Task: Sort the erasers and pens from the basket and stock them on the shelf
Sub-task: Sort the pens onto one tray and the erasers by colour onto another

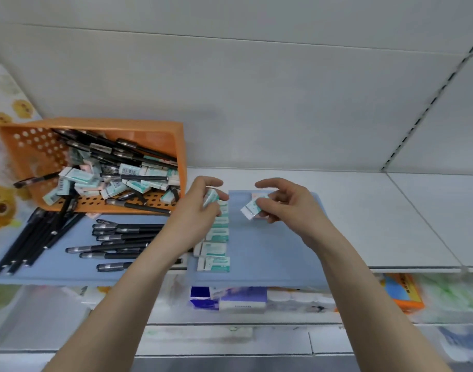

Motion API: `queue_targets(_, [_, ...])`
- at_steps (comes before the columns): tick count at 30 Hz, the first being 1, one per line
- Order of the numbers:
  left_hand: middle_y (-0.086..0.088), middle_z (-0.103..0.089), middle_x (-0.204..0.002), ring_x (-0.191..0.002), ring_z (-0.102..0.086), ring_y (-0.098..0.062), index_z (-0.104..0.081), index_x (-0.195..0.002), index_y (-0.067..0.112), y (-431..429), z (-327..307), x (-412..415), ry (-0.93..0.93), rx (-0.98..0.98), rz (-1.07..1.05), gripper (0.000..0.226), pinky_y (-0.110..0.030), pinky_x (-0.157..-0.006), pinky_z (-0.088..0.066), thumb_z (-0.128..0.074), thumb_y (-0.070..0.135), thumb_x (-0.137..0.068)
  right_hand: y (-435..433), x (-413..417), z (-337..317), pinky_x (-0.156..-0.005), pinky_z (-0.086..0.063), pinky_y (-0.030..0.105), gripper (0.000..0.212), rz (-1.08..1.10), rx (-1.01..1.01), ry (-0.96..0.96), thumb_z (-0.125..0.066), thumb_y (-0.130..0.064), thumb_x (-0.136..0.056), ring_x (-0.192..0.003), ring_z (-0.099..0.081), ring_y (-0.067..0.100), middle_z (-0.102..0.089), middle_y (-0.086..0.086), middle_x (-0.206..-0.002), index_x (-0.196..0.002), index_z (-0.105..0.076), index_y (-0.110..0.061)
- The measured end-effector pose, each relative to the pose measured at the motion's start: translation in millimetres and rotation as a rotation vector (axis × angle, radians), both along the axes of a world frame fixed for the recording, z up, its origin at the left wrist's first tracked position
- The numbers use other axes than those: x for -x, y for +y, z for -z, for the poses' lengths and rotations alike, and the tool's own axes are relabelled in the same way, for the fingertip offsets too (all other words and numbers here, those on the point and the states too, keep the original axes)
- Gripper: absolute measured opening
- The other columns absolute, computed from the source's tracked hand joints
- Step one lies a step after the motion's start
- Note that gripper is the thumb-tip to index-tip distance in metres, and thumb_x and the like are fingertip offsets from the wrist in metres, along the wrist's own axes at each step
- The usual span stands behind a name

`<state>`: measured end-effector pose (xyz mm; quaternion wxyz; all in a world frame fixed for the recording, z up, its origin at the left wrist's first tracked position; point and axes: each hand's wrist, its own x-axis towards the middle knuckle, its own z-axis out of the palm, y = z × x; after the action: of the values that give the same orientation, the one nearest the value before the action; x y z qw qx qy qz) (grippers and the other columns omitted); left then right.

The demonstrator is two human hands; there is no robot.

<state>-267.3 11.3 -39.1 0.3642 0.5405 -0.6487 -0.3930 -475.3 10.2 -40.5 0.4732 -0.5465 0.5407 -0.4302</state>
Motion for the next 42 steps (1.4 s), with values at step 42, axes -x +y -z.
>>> queue_targets(42, [0.001,-0.056,-0.128,-0.118,-0.049,-0.022,-0.059,-0.129,0.022,-3.2,29.7,30.5,-0.617,0.393,0.226,0.036,-0.031,-0.1,-0.037,-0.058,0.017,-0.094,17.1,50.7,29.1,-0.069,-0.059,0.033,0.011,0.347,-0.095,0.462,-0.066,-0.01,-0.085,-0.06,-0.068,0.02,-0.069,0.003,-0.072,-0.094,-0.069,-0.015])
